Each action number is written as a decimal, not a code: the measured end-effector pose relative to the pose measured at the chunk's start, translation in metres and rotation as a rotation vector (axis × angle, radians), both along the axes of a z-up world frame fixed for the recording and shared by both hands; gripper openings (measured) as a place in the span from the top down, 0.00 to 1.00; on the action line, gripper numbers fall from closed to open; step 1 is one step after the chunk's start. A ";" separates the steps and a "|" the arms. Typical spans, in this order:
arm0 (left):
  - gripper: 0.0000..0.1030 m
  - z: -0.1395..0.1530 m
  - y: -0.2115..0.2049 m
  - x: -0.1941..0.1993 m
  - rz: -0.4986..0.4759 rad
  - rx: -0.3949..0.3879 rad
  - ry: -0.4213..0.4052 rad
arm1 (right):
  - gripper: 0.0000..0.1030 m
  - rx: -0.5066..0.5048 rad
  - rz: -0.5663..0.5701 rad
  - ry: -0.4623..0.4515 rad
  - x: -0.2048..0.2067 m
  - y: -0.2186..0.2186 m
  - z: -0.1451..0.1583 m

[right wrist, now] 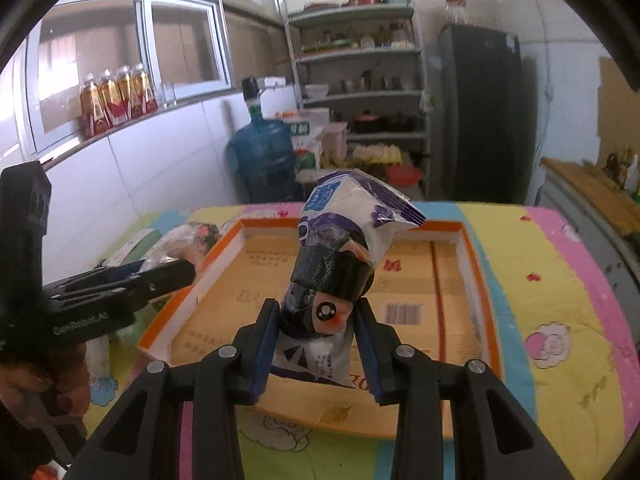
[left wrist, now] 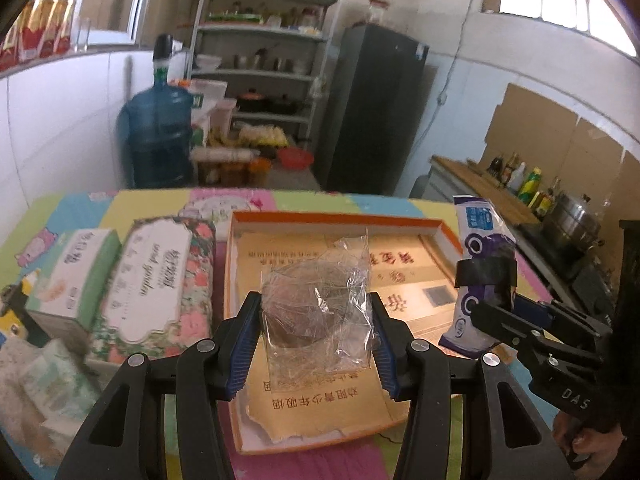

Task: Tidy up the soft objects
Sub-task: 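Carry the bagged bun with the left tool while the right tool carries the packet into the box, then open the left tool releasing the bun while the right tool releases the packet in the box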

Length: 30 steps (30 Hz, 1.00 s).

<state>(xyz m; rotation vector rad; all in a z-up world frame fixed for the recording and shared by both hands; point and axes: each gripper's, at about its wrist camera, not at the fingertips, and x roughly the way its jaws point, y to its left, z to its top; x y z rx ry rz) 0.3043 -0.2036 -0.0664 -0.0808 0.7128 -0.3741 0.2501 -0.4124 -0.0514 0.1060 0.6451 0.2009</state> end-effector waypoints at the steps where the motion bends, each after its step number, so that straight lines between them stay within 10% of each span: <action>1: 0.49 -0.003 -0.002 0.004 0.002 0.006 0.010 | 0.63 0.010 0.006 0.016 0.005 -0.001 -0.003; 30: 0.47 -0.041 -0.037 0.032 -0.047 0.111 0.133 | 0.53 0.040 -0.014 0.204 0.032 -0.020 -0.045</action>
